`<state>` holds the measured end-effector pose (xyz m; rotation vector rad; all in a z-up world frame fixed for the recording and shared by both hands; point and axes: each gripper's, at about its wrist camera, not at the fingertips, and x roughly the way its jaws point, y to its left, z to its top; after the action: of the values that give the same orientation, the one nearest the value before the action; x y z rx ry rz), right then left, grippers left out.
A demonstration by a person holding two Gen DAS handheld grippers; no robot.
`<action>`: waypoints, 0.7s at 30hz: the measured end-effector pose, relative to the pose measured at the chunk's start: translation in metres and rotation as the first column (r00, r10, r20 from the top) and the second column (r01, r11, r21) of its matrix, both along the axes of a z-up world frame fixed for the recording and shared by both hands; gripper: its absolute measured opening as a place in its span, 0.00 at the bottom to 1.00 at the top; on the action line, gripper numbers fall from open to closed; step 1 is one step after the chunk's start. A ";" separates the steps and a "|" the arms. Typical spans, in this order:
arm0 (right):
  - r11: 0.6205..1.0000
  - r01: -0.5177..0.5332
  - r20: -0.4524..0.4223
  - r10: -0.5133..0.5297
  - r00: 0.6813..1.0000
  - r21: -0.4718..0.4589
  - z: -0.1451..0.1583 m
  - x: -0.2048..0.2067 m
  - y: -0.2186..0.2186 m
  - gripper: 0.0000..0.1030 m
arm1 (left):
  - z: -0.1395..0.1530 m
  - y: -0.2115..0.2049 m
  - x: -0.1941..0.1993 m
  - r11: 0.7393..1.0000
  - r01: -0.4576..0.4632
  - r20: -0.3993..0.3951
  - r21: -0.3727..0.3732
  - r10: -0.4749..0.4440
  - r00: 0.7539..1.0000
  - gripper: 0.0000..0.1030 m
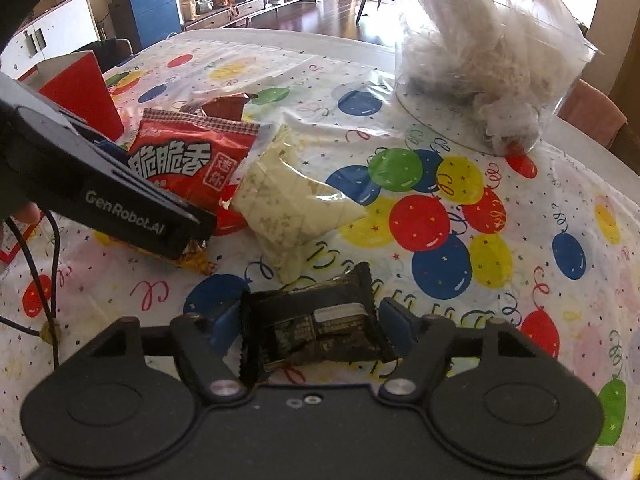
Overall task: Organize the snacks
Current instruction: 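Reach the left tool to the red chips bag while the right tool grasps the dark brown packet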
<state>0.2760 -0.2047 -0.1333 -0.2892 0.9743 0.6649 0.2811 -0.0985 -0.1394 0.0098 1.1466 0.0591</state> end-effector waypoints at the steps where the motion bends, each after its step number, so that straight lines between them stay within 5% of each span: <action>1: 1.000 0.004 -0.004 -0.004 1.000 0.002 0.000 0.000 0.000 0.68 | 0.000 0.000 -0.001 1.000 -0.001 0.000 0.000 0.001 1.000 0.72; 21: 0.994 0.103 0.022 -0.104 0.994 0.038 0.028 -0.036 -0.017 0.57 | 0.028 0.014 -0.039 0.999 0.017 0.044 -0.040 -0.016 0.999 0.70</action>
<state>0.2398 -0.2215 -0.1049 -0.2123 0.9468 0.5831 0.2423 -0.0842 -0.1116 -0.0175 1.1033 0.0217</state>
